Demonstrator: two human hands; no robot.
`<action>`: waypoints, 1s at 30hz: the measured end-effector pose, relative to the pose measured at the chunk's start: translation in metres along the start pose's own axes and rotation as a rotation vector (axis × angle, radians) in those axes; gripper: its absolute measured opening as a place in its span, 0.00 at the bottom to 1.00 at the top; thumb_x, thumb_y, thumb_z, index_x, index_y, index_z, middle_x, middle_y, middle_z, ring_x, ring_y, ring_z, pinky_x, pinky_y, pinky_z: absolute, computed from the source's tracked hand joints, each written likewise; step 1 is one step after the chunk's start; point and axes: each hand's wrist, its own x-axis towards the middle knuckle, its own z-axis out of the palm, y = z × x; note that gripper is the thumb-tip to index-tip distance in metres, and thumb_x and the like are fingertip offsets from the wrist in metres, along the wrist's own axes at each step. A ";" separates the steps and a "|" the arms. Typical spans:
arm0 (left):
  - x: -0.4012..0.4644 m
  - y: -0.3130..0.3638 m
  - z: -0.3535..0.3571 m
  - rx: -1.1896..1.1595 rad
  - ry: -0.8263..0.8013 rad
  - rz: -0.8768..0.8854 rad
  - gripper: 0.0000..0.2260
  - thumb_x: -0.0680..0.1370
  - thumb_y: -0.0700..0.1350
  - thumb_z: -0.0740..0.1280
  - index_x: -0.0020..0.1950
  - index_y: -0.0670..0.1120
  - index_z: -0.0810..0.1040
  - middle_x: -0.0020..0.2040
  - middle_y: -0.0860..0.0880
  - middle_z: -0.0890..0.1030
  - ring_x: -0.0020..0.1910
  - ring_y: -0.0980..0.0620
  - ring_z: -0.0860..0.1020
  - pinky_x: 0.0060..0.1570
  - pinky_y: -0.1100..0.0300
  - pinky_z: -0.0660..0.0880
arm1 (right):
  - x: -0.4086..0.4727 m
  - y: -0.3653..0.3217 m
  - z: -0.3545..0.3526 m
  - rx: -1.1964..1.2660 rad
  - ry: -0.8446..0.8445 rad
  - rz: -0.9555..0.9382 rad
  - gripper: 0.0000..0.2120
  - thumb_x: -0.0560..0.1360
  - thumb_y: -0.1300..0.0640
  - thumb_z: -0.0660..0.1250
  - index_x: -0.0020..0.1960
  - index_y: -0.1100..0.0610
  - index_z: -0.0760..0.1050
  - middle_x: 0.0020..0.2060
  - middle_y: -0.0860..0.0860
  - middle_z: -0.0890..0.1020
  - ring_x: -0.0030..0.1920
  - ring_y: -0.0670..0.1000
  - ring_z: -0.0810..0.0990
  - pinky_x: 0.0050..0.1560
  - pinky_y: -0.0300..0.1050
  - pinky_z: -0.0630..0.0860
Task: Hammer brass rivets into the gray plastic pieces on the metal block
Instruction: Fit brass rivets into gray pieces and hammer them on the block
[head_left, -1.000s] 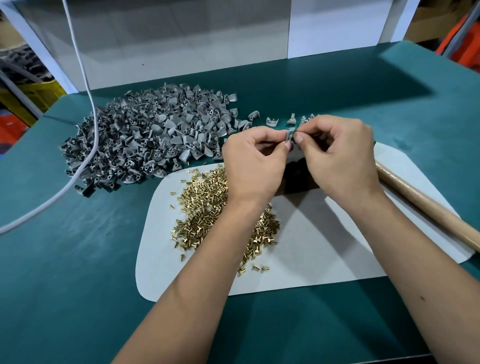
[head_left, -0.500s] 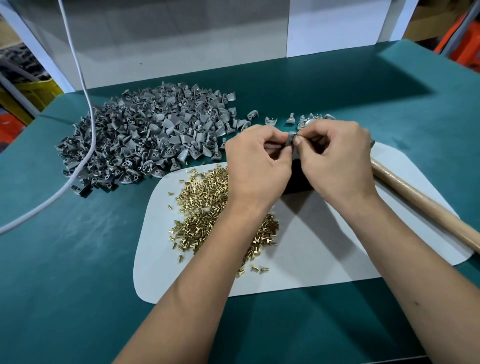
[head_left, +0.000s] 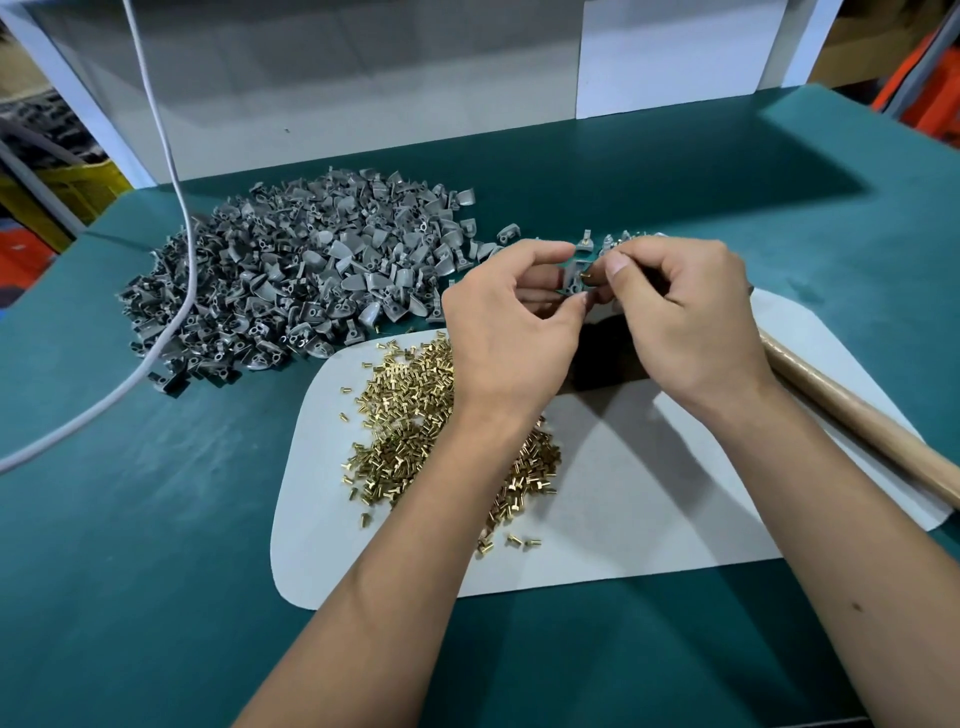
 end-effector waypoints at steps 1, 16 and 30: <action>0.000 0.000 0.000 0.009 0.001 -0.006 0.15 0.70 0.34 0.78 0.55 0.45 0.84 0.43 0.51 0.86 0.41 0.58 0.85 0.48 0.59 0.83 | 0.001 0.000 -0.001 -0.004 0.006 0.007 0.12 0.79 0.59 0.64 0.42 0.58 0.84 0.35 0.50 0.85 0.41 0.51 0.83 0.48 0.52 0.78; 0.010 -0.003 -0.013 0.216 -0.174 0.133 0.09 0.81 0.42 0.68 0.56 0.48 0.87 0.48 0.56 0.86 0.49 0.59 0.82 0.55 0.56 0.78 | 0.005 0.011 -0.016 -0.034 -0.107 -0.285 0.05 0.77 0.62 0.73 0.51 0.56 0.85 0.42 0.49 0.84 0.44 0.47 0.81 0.45 0.39 0.75; 0.010 -0.007 -0.011 -0.099 -0.183 -0.011 0.06 0.81 0.37 0.68 0.53 0.41 0.85 0.46 0.44 0.86 0.47 0.47 0.85 0.51 0.47 0.83 | 0.004 0.012 -0.012 -0.109 -0.078 -0.265 0.02 0.76 0.62 0.72 0.48 0.57 0.84 0.41 0.47 0.83 0.43 0.46 0.80 0.47 0.37 0.74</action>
